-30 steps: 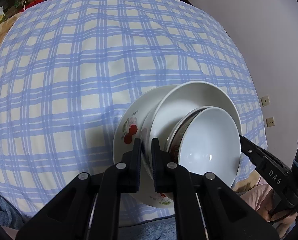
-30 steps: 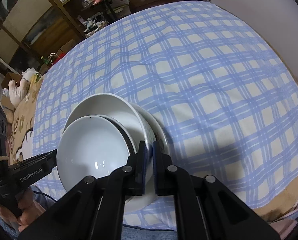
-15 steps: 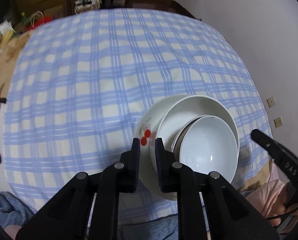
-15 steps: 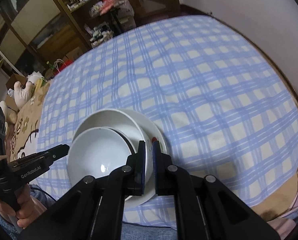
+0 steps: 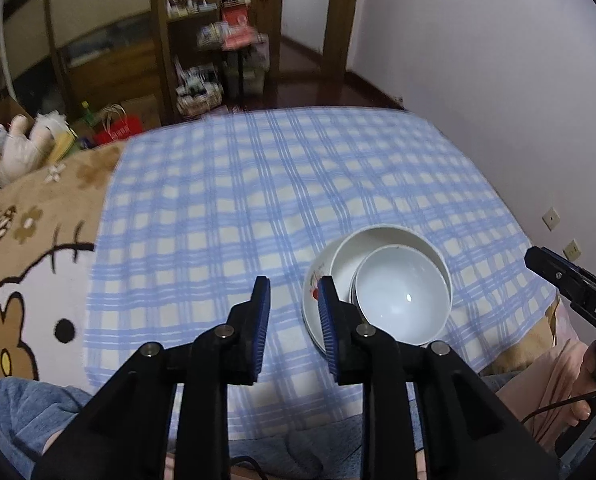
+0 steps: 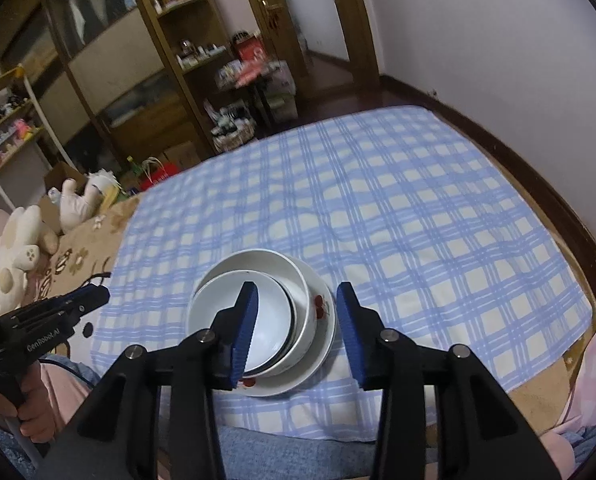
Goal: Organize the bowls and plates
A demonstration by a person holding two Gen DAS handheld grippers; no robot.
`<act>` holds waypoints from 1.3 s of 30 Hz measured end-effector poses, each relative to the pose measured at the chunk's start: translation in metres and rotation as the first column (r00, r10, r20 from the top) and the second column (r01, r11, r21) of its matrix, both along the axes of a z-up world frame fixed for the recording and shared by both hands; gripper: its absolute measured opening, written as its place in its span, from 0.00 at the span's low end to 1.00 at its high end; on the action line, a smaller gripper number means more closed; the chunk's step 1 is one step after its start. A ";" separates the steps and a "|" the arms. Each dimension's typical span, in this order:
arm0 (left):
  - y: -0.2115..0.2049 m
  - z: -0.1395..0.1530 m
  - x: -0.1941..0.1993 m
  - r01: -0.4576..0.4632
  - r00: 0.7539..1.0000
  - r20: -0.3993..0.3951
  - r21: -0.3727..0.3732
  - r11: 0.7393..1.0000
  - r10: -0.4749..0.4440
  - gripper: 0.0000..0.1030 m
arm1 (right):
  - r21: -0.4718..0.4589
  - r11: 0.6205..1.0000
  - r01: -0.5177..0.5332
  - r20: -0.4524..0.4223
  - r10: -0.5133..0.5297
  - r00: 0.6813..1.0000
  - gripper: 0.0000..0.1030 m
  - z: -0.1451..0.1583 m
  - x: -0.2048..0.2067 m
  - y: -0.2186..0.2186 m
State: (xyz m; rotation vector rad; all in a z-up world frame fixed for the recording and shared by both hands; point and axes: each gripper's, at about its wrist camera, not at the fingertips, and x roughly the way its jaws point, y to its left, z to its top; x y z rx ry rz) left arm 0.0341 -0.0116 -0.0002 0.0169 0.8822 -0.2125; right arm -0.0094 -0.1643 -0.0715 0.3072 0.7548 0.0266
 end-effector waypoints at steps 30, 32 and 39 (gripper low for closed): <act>-0.007 -0.006 -0.057 -0.009 0.931 0.364 0.048 0.999 -0.009 0.93 | -0.160 0.985 0.064 0.278 -0.017 0.960 0.99 -0.014 -0.052 0.006; -0.009 -0.009 -0.054 -0.012 0.934 0.357 0.058 0.998 -0.009 0.93 | -0.160 0.985 0.063 0.271 -0.018 0.963 0.99 -0.018 -0.048 0.006; -0.018 -0.021 -0.042 0.015 0.953 0.299 0.082 0.997 -0.039 0.93 | -0.141 0.989 0.053 0.217 -0.021 0.976 0.99 -0.029 -0.033 0.002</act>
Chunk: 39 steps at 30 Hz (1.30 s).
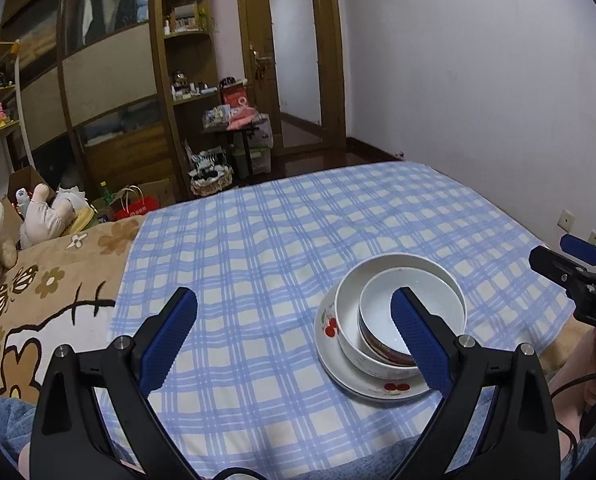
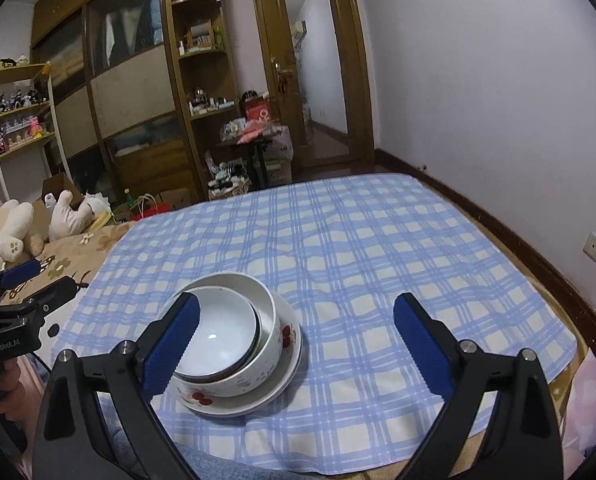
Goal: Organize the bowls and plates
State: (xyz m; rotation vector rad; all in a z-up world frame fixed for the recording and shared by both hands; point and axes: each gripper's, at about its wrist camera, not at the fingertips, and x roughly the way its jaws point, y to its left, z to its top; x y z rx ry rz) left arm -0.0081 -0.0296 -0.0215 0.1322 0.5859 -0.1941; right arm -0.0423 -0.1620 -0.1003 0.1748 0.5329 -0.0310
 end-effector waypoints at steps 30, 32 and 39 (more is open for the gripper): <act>0.002 -0.012 0.016 -0.010 0.996 -0.088 0.007 1.000 0.011 0.93 | 0.038 0.998 0.048 0.000 -0.048 0.999 0.99 -0.005 0.002 -0.009; 0.002 -0.012 0.016 -0.009 0.996 -0.088 0.008 1.000 0.010 0.93 | 0.039 0.998 0.045 0.000 -0.046 0.999 0.99 -0.005 0.002 -0.009; 0.002 -0.013 0.016 0.002 0.996 -0.085 0.018 1.000 0.000 0.93 | 0.039 0.998 0.047 0.002 -0.047 0.999 0.99 -0.005 0.002 -0.009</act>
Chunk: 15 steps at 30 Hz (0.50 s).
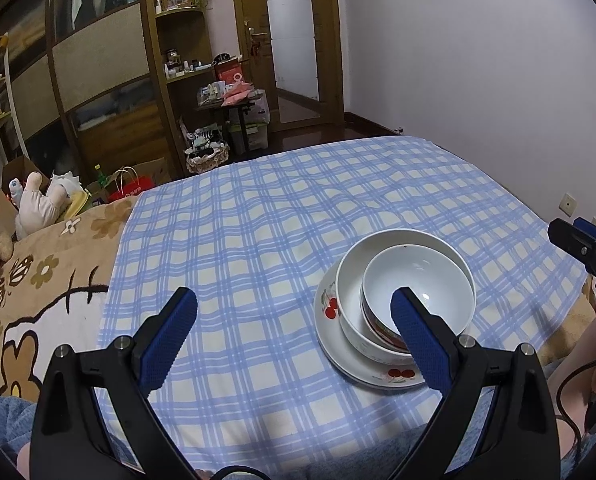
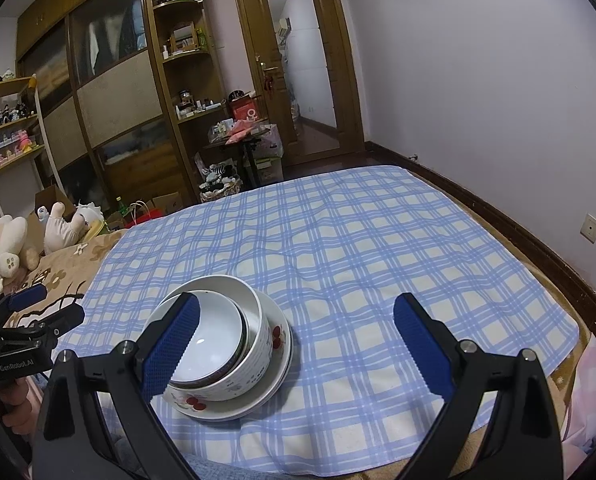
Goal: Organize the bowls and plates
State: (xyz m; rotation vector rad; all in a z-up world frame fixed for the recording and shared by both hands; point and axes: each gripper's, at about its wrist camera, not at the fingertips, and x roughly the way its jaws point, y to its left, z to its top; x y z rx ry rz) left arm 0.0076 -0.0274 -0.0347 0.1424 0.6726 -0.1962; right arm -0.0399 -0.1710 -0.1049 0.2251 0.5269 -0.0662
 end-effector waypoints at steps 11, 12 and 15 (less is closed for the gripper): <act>0.000 0.000 0.000 0.002 1.000 -0.003 0.000 1.000 -0.002 0.93 | 0.001 1.000 -0.002 -0.001 0.002 1.000 0.99 0.000 0.000 -0.001; 0.000 -0.001 0.000 0.001 1.000 -0.003 0.001 1.000 -0.001 0.93 | 0.001 1.000 -0.001 0.000 0.001 1.000 0.99 0.000 0.000 -0.001; 0.000 0.000 0.000 0.005 1.000 -0.007 0.000 1.000 -0.005 0.93 | 0.001 1.000 -0.002 -0.001 0.002 1.000 0.99 0.000 0.000 -0.001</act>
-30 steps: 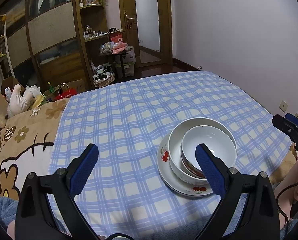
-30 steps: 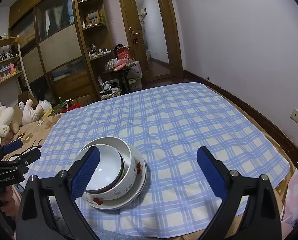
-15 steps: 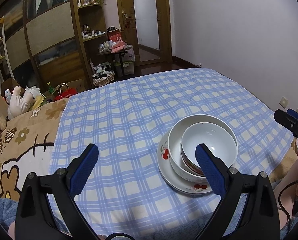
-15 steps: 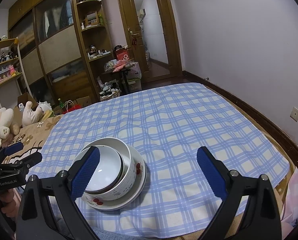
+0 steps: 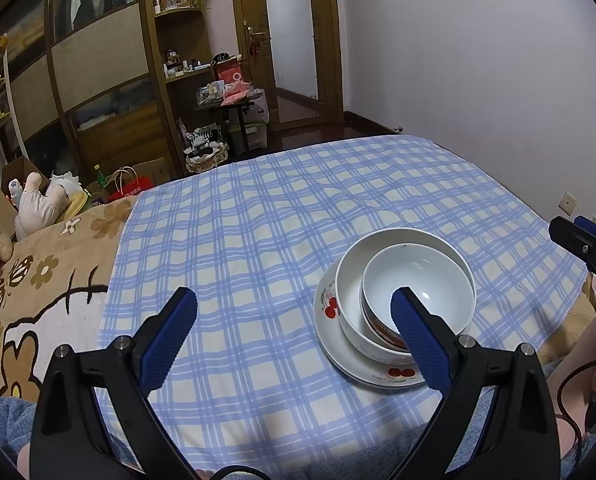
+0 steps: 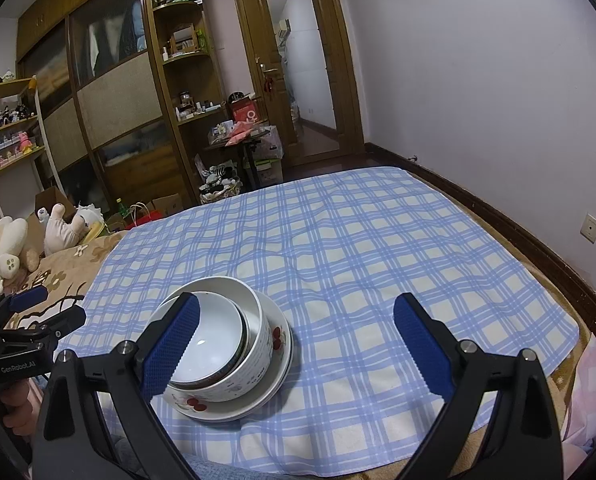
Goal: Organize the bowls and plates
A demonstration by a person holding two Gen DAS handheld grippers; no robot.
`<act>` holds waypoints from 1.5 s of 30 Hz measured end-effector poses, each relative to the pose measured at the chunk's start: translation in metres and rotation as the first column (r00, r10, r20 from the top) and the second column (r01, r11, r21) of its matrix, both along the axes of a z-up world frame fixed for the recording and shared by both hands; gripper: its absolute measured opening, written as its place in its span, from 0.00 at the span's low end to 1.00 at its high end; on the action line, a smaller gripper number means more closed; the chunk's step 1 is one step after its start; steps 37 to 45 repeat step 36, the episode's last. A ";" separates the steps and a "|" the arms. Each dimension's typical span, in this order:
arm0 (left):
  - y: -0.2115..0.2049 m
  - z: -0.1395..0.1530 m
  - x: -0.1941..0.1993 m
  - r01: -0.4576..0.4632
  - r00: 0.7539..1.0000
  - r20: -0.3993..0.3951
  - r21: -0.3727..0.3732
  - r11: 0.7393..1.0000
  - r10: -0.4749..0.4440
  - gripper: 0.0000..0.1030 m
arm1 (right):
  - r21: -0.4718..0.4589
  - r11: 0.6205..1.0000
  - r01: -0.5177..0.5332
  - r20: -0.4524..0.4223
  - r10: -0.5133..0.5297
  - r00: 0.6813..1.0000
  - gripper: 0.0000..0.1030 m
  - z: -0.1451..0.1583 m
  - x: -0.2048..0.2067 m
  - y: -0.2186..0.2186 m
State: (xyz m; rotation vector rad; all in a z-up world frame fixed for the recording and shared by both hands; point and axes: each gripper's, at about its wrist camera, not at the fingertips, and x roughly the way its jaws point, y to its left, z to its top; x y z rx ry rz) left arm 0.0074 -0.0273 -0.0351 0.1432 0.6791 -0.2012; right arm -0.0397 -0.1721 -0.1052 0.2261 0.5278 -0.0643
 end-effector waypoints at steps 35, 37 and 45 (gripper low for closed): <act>0.001 -0.001 -0.001 0.007 1.000 0.002 0.005 1.000 -0.007 0.93 | -0.001 1.000 -0.001 0.001 0.001 1.000 0.99 -0.001 0.000 0.000; 0.001 -0.001 -0.001 0.007 1.000 0.002 0.004 1.000 -0.007 0.93 | -0.001 1.000 0.000 0.001 0.000 1.000 0.99 0.000 0.000 0.000; 0.001 -0.001 -0.001 0.007 1.000 0.002 0.004 1.000 -0.007 0.93 | -0.001 1.000 0.000 0.001 0.000 1.000 0.99 0.000 0.000 0.000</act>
